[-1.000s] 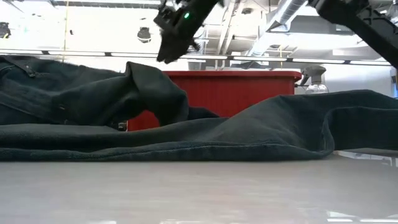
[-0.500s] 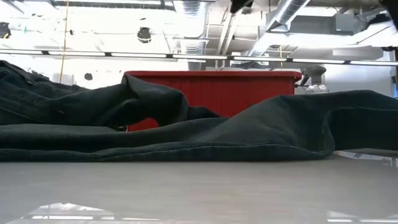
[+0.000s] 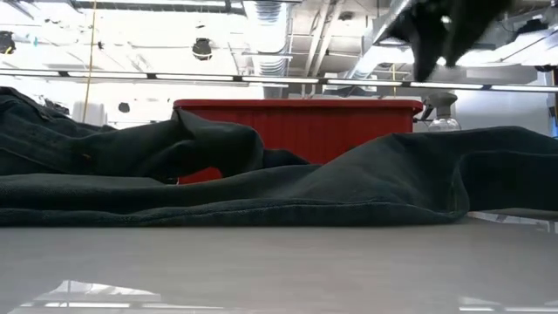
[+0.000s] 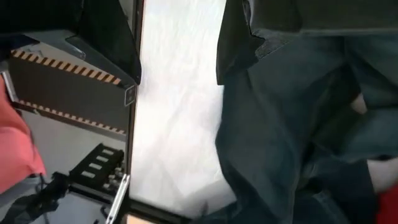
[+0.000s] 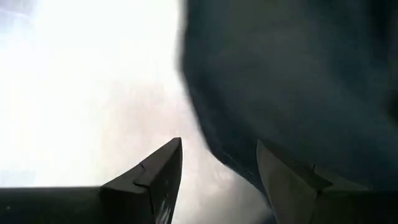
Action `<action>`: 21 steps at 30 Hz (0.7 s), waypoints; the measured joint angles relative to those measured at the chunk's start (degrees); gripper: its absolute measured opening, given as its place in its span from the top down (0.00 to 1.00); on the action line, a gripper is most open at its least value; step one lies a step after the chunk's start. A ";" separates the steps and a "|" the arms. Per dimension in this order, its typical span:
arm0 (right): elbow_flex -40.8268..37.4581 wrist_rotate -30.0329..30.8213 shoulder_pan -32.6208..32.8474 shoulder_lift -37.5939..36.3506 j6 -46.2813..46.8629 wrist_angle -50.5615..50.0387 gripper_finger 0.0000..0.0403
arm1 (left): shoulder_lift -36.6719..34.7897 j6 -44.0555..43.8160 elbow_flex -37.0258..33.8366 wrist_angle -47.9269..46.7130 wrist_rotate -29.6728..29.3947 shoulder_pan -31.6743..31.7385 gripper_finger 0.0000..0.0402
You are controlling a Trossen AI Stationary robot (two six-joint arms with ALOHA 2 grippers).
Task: Fold Laundry from Bin
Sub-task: Fold the black pants
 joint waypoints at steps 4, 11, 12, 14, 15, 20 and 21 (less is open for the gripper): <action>-4.60 -0.19 1.33 3.09 0.09 8.79 0.43 | -1.50 1.46 0.00 0.32 1.41 2.03 0.51; -4.78 -3.04 1.28 10.76 -2.02 15.46 0.43 | -2.31 2.34 -0.02 0.33 4.29 4.62 0.51; -4.78 -3.56 1.28 11.64 -2.07 16.48 0.43 | -2.33 2.41 -0.02 0.33 4.57 4.79 0.51; -4.78 -3.63 1.45 13.15 -3.01 17.81 0.43 | -2.33 3.14 -0.02 0.32 4.59 4.79 0.51; -4.78 -3.62 1.43 13.86 -3.34 18.05 0.43 | -2.33 3.42 -0.02 0.27 4.55 4.79 0.51; -4.76 -0.99 0.84 17.39 -2.70 18.28 0.43 | -2.33 3.68 -0.02 -0.83 3.41 4.79 0.51; -4.76 0.21 0.70 18.23 -2.10 18.22 0.44 | -2.33 3.56 -0.02 -1.29 3.41 4.79 0.51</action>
